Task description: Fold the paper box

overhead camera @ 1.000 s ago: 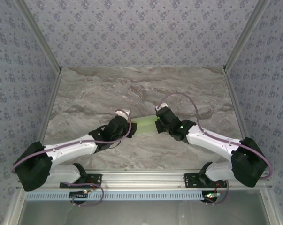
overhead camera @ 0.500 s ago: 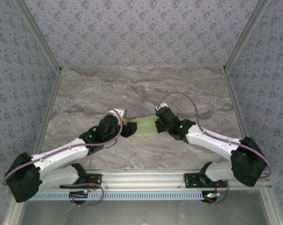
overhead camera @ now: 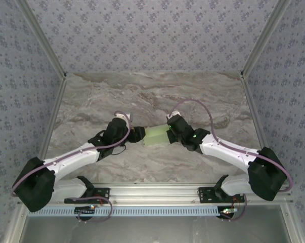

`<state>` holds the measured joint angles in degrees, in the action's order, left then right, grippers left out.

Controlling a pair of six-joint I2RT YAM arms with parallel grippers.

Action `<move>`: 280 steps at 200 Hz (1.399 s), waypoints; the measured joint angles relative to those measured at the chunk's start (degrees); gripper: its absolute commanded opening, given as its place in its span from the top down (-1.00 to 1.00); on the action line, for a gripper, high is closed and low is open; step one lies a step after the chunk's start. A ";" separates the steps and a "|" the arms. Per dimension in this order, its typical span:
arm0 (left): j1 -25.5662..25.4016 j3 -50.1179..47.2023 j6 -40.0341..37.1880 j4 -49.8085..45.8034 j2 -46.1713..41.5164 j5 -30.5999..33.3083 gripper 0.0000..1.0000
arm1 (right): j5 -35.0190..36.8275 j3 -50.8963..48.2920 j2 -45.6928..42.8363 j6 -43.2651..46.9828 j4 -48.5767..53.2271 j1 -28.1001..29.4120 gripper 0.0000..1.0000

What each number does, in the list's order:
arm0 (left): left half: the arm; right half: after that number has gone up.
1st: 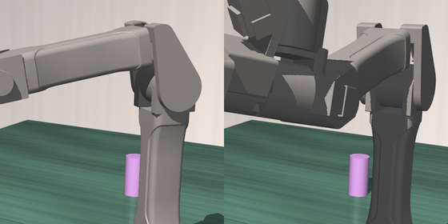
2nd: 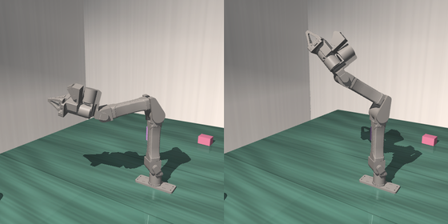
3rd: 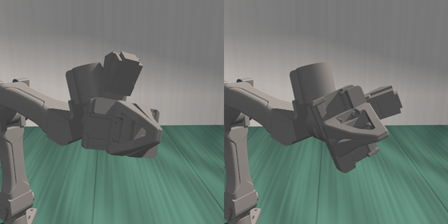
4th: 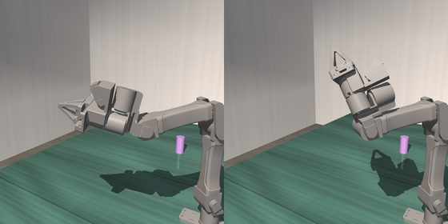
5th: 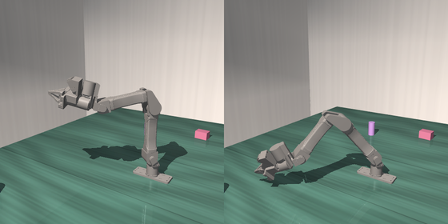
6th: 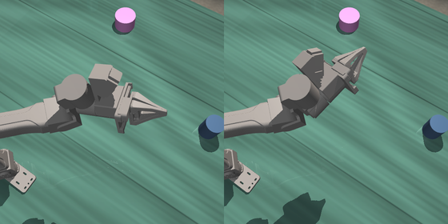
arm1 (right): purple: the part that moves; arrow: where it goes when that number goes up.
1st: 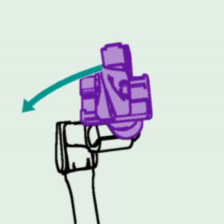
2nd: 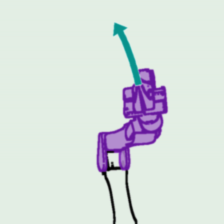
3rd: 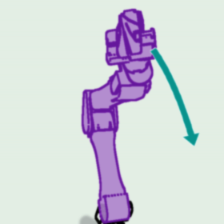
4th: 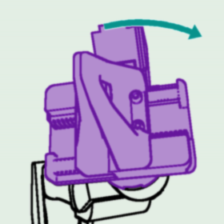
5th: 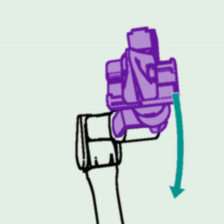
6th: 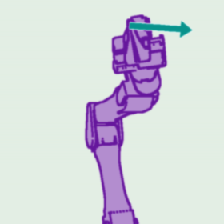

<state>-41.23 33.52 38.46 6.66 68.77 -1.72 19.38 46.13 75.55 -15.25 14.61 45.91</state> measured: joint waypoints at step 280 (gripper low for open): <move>-0.13 -1.09 1.22 4.76 4.48 -2.99 -0.12 | -6.40 4.44 -4.92 1.57 7.32 -3.67 0.09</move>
<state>-41.36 32.42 39.68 11.42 73.25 -4.71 12.97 50.57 70.63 -13.67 21.93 42.24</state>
